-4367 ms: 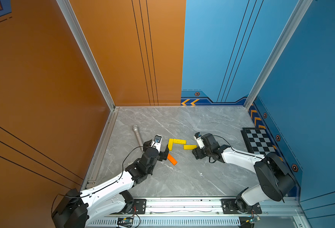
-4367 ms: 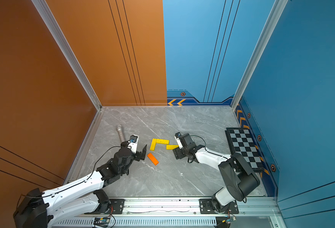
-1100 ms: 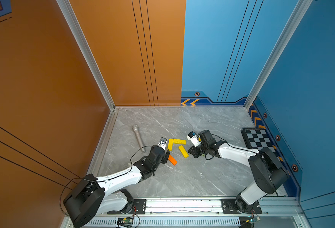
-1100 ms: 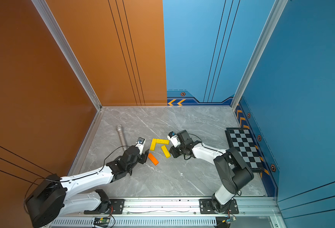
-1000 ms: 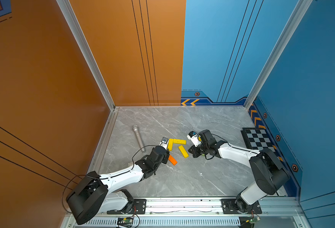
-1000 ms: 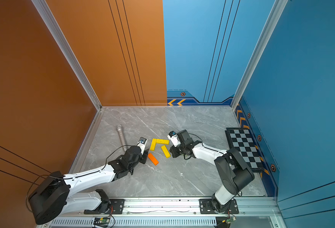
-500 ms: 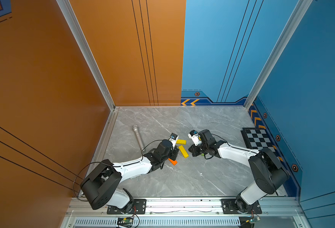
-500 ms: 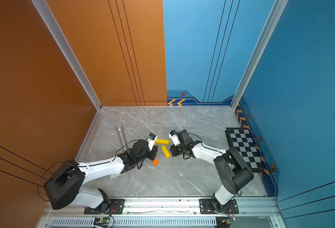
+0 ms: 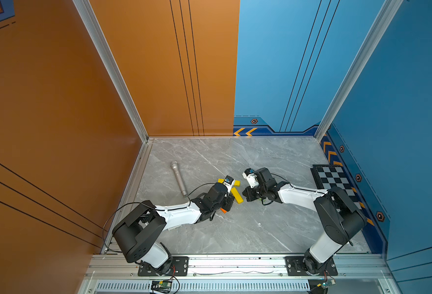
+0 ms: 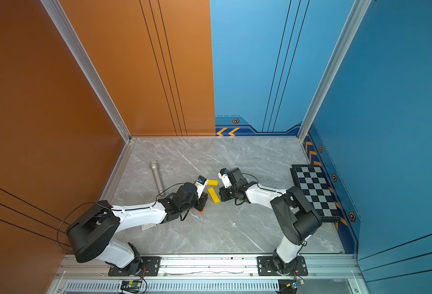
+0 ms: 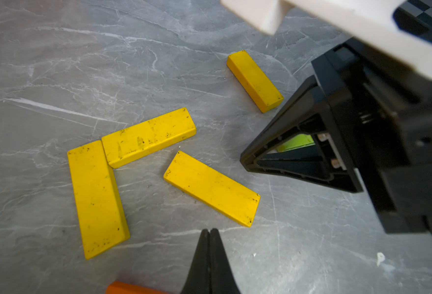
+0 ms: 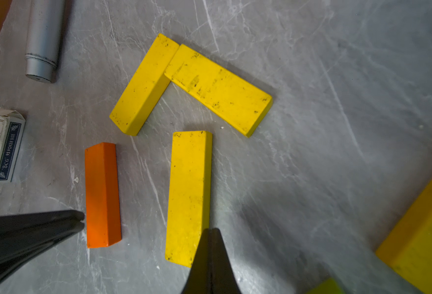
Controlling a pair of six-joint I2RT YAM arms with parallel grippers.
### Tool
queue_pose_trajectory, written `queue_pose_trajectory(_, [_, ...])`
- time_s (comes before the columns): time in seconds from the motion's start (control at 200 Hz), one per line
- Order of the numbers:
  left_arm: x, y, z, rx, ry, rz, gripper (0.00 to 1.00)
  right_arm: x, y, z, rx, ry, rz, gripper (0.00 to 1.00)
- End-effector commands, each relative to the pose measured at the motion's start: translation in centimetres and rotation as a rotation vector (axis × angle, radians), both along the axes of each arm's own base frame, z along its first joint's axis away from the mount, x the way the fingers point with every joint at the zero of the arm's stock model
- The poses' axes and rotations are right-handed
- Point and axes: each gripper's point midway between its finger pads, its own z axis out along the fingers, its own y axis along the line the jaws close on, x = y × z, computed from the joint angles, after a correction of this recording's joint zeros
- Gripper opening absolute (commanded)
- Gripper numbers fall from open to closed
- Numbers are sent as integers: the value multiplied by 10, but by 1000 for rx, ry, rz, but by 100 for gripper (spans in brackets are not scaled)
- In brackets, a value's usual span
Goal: Assemble the letter p with building blocks
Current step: Adjust the building block at the center of the board.
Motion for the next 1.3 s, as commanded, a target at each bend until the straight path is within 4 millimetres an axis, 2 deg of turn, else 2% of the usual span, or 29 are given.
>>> queue_pose_trajectory(0.0, [7, -4, 0, 0, -2, 33, 0, 6, -2, 0, 8, -14, -24, 0])
queue_pose_trajectory(0.335, [12, -12, -14, 7, 52, 37, 0, 5, -3, -7, 4, 3, -32, 0])
queue_pose_trajectory(0.831, [18, -3, -38, 65, 94, 82, 0, 0, -3, -17, -12, 24, -22, 0])
queue_pose_trajectory(1.296, [31, 1, -47, 105, 99, 124, 0, -5, 1, -24, -31, 43, 4, 0])
